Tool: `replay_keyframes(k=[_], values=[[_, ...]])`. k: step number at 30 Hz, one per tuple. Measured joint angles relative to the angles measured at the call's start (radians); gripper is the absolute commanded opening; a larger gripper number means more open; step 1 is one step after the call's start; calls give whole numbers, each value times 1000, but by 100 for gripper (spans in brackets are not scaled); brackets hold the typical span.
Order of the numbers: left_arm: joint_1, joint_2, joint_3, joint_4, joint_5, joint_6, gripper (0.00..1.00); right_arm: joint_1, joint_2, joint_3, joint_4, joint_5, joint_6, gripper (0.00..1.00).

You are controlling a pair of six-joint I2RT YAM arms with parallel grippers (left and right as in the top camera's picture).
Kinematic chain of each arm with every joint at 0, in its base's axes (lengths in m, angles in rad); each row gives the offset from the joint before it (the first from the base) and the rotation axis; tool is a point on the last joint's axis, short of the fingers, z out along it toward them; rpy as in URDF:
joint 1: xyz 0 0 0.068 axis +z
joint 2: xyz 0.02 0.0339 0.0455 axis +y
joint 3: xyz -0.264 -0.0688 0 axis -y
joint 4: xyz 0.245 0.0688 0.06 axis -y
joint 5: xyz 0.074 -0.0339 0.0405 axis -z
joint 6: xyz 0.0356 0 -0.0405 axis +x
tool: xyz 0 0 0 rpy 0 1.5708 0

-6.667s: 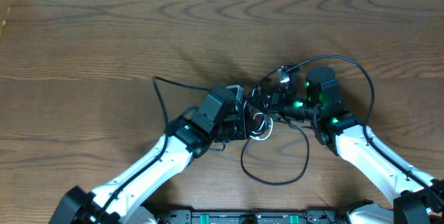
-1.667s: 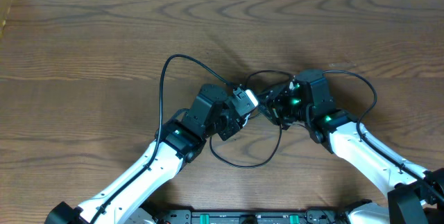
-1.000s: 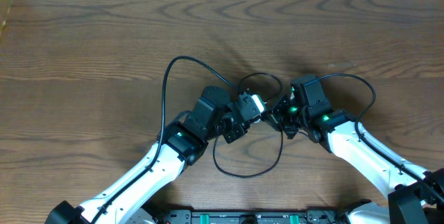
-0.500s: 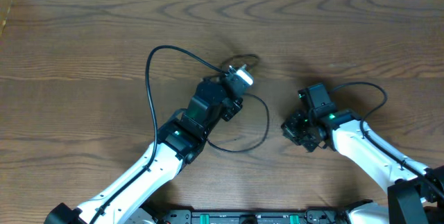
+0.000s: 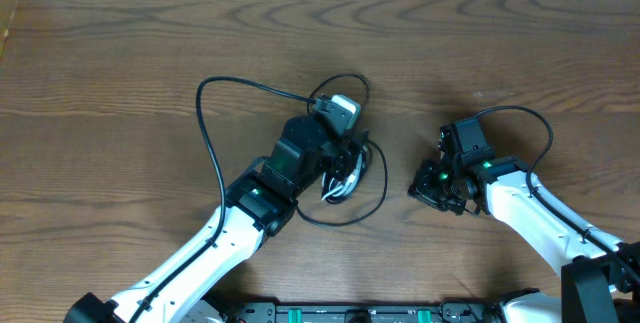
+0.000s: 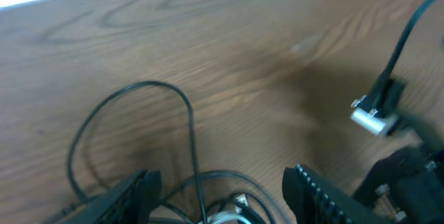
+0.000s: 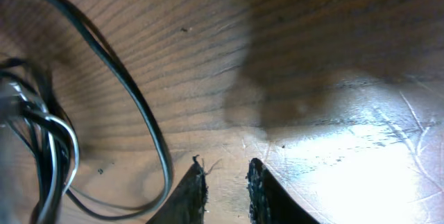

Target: Untangle cables

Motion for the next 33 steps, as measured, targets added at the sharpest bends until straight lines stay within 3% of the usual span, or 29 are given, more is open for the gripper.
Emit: replay_keyframes(k=[2,7,11,13,15,19,28,33], values=[[5,0,0,5,-3,-81,71,0,0,0,-2,-3,-8,23],[24,0,1,-21,-13,-273,74,0,0,0,-10,-26,-23,26],[25,-3,3,-118,-31,-319,75,0,0,0,-11,-83,-56,22],[25,-3,3,-180,-63,-331,88,0,0,0,-11,-150,-92,25],[25,-3,3,-212,-79,-342,93,0,0,0,-10,-224,-121,31],[25,-3,3,-252,-96,-346,93,1,0,0,-6,-344,-167,49],[33,-6,3,-300,-200,-364,93,84,-2,-2,191,-430,-225,51],[132,-69,3,-371,-292,-439,93,138,-9,-1,265,-473,-246,52]])
